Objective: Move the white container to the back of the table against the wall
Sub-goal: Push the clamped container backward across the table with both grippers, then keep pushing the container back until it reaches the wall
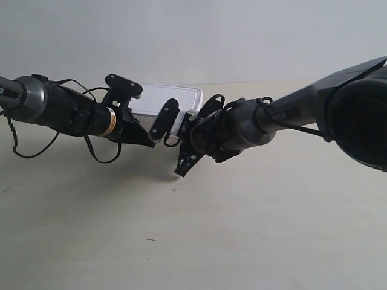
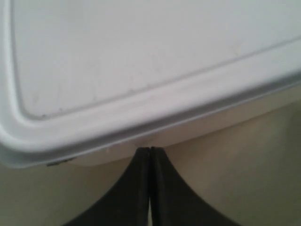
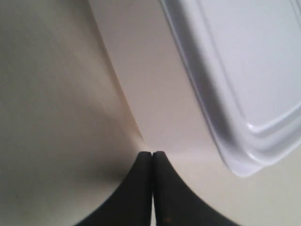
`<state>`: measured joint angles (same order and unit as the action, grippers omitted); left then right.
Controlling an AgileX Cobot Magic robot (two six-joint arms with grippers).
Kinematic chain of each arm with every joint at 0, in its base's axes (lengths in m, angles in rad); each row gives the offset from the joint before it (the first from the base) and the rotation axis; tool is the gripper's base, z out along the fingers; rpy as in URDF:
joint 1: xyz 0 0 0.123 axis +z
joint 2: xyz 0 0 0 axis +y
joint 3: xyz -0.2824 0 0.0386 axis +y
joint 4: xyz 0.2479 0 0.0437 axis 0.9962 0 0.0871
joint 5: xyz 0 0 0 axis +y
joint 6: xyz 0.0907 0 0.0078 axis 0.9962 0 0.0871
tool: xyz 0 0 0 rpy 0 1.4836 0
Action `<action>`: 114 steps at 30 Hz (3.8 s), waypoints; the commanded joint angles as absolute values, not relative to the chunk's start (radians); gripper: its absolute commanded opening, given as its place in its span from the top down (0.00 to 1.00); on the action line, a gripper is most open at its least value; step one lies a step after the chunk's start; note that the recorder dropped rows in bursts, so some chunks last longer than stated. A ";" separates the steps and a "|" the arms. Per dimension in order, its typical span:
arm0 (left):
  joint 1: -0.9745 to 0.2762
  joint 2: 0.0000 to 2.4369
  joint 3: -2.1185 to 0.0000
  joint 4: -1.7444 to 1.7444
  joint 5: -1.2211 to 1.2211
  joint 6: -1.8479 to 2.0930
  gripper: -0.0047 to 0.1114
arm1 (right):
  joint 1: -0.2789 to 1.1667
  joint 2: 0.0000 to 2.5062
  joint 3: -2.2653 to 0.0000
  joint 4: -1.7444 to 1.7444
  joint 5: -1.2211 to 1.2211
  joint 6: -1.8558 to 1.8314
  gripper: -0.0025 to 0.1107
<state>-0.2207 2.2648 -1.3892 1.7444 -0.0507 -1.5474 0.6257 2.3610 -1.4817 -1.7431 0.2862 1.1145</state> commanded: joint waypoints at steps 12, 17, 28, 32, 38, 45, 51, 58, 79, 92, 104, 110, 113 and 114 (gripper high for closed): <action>-0.220 2.302 -1.446 1.744 -0.071 -1.518 0.96 | 0.564 2.387 -1.535 -1.744 0.218 1.056 0.98; -0.220 2.302 -1.445 1.744 -0.071 -1.516 0.96 | 0.547 2.387 -1.547 -1.744 0.143 1.066 0.98; -0.220 2.302 -1.445 1.744 -0.069 -1.498 0.96 | 0.469 2.387 -1.563 -1.744 0.030 1.126 0.98; -0.218 2.302 -1.445 1.744 -0.069 -1.494 0.96 | 0.458 2.381 -1.563 -1.725 -0.104 1.126 0.98; -0.199 2.303 -1.453 1.744 -0.072 -1.494 0.96 | 0.454 2.364 -1.563 -1.719 -0.306 1.152 0.98; -0.185 2.313 -1.453 1.744 -0.084 -1.494 0.96 | 0.454 2.366 -1.590 -1.520 -0.280 0.989 0.98; -0.186 2.313 -1.469 1.744 -0.085 -1.494 0.96 | 0.454 2.390 -1.645 -1.446 -0.180 0.941 0.98; -0.186 2.340 -1.515 1.744 -0.100 -1.494 0.96 | 0.454 2.419 -1.680 -1.444 -0.136 0.907 0.98; -0.182 2.417 -1.620 1.744 -0.126 -1.469 0.96 | 0.454 2.459 -1.742 -1.441 -0.027 0.654 0.98; -0.180 2.419 -1.657 1.744 -0.128 -1.455 0.96 | 0.454 2.510 -1.819 -1.442 -0.008 0.654 0.98; -0.177 2.450 -1.715 1.744 -0.112 -1.441 0.96 | 0.446 2.518 -1.845 -1.456 0.011 0.654 0.98; -0.170 2.472 -1.745 1.744 -0.107 -1.441 0.96 | 0.422 2.518 -1.845 -1.456 0.000 0.654 0.98; -0.169 2.476 -1.755 1.744 -0.105 -1.435 0.96 | 0.410 2.518 -1.845 -1.456 -0.049 0.654 0.98; -0.169 2.478 -1.756 1.744 -0.105 -1.433 0.96 | 0.407 2.518 -1.845 -1.453 -0.077 0.656 0.98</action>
